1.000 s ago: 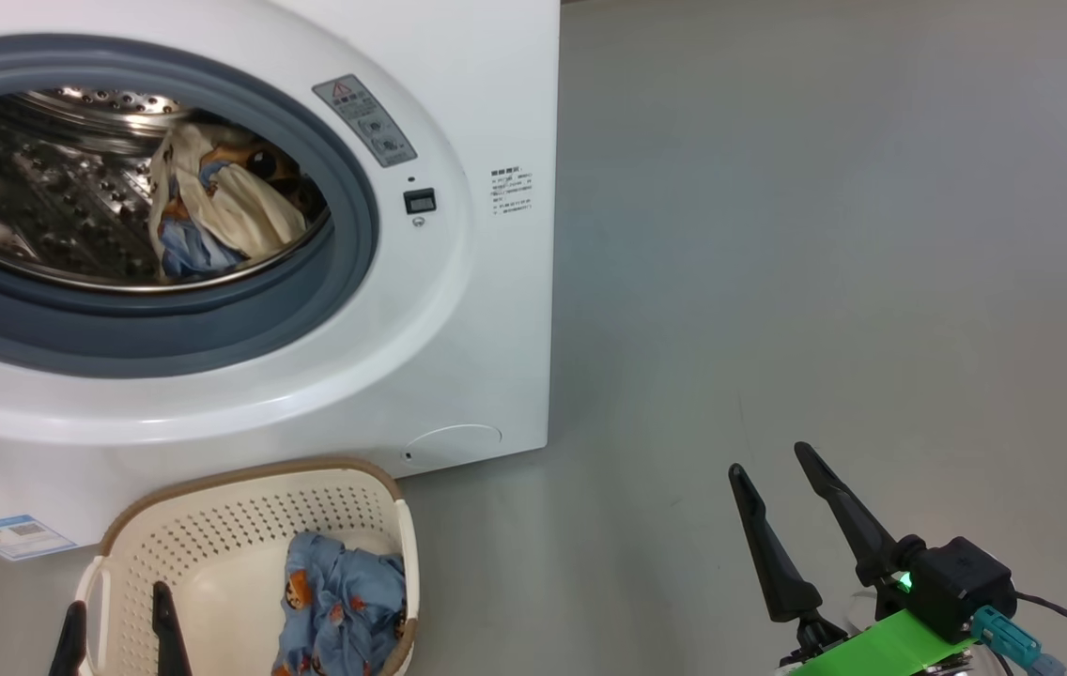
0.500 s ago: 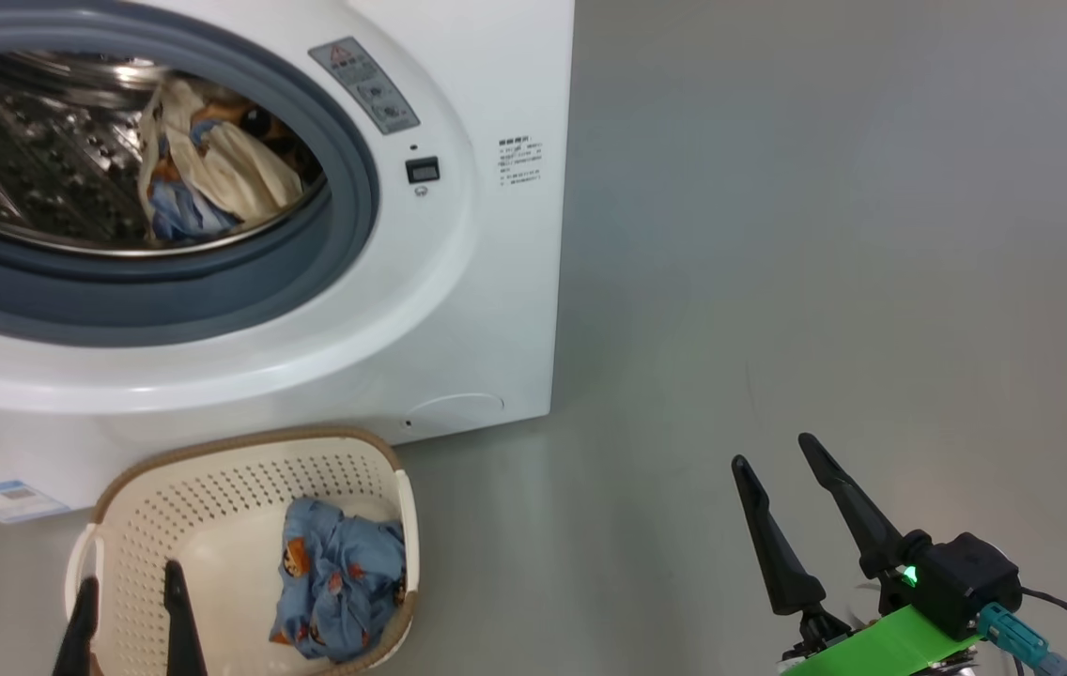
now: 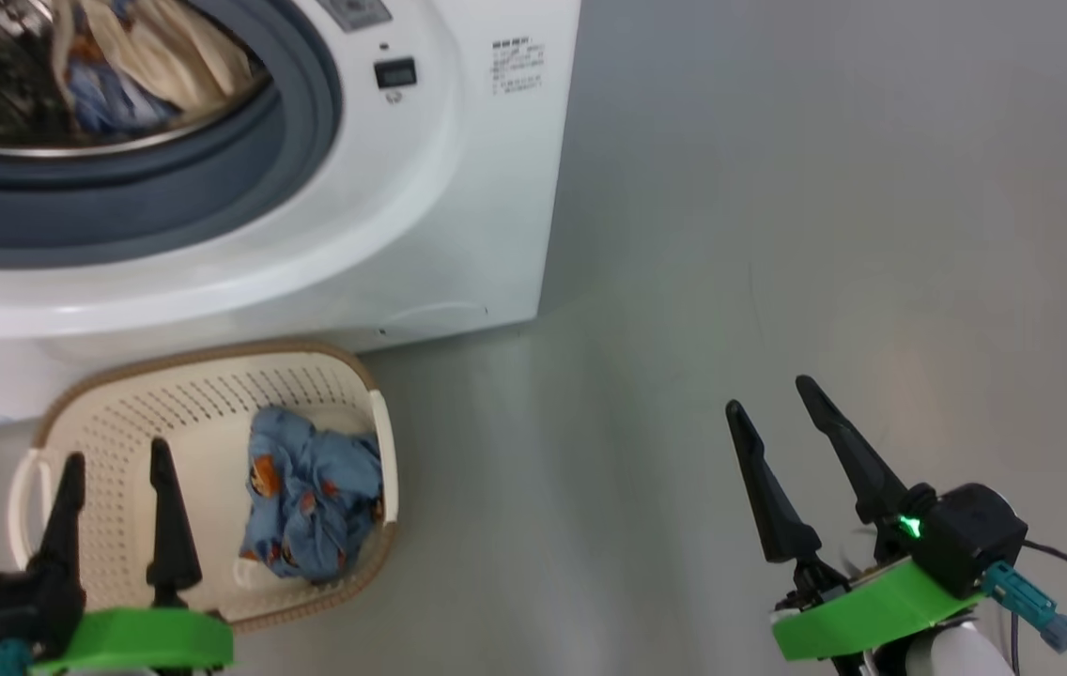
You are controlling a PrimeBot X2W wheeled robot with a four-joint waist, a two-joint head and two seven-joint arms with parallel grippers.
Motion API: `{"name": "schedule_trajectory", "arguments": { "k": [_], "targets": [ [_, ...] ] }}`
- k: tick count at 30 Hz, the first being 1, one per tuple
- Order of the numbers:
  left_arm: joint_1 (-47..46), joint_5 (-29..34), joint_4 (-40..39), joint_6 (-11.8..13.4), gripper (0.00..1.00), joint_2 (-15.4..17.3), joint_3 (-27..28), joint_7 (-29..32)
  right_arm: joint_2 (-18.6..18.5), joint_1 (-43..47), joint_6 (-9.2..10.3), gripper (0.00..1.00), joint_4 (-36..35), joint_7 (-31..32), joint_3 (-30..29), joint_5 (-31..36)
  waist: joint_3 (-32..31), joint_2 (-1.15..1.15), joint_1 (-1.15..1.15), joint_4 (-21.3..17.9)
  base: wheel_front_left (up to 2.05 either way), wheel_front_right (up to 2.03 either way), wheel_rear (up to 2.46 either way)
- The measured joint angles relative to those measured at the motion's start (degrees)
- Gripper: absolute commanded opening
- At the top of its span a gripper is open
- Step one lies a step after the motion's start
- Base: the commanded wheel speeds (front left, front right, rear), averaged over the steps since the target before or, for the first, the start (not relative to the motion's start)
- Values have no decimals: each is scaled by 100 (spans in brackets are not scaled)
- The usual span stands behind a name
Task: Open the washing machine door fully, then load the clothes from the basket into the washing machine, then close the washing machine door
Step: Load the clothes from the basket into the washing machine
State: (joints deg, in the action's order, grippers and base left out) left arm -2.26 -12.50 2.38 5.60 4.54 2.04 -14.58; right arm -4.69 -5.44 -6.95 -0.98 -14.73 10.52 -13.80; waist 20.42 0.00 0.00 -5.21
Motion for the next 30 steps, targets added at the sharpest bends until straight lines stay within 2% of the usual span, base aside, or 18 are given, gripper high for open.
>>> {"name": "schedule_trajectory", "arguments": {
  "k": [12,18,30],
  "targets": [
    [-1353,-2,866,-254,100,10,76,-5,58,-456,0,100,-111,0,-3,33,1178,0,0,-84,0,0,0],
    [-2028,-25,1325,-461,100,86,193,-5,62,-673,0,100,-183,0,51,75,1680,0,0,-140,0,0,0],
    [-3188,120,3031,-799,100,390,263,-4,76,-915,0,100,-319,0,122,114,2473,0,0,-337,0,0,0]
  ]
}}
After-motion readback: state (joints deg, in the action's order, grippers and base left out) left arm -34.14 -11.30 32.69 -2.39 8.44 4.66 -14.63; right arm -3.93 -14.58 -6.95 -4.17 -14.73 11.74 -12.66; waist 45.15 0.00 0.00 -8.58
